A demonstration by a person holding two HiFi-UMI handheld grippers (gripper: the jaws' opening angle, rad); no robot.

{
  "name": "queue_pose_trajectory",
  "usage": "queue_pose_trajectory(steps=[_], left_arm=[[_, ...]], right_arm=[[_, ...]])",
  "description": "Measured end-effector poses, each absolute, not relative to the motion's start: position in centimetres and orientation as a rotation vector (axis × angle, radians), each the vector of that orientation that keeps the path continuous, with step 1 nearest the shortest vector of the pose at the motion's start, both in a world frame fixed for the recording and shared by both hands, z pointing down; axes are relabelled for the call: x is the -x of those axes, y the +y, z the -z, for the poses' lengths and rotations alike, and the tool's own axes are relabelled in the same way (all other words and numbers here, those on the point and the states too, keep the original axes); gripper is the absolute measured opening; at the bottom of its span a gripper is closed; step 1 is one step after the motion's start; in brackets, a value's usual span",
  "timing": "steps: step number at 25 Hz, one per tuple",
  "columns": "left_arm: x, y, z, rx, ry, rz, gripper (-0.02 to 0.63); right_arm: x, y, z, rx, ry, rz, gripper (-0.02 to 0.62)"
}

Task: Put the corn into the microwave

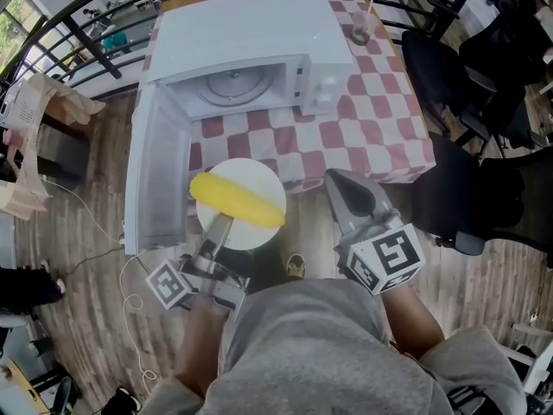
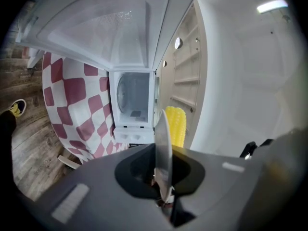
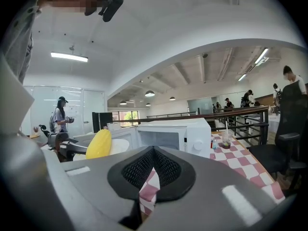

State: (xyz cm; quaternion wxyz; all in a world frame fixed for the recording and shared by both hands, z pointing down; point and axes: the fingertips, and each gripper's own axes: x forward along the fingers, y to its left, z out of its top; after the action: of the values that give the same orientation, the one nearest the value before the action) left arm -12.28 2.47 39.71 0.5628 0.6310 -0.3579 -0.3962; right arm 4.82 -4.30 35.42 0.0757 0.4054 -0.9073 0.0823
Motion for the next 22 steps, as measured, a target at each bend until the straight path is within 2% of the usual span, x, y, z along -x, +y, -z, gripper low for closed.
queue_pose_trajectory(steps=[22], left_arm=[[15.5, -9.3, -41.2, -1.440, -0.818, 0.890, 0.017]], right_arm=[[0.4, -14.5, -36.2, -1.198, -2.694, -0.304, -0.002]])
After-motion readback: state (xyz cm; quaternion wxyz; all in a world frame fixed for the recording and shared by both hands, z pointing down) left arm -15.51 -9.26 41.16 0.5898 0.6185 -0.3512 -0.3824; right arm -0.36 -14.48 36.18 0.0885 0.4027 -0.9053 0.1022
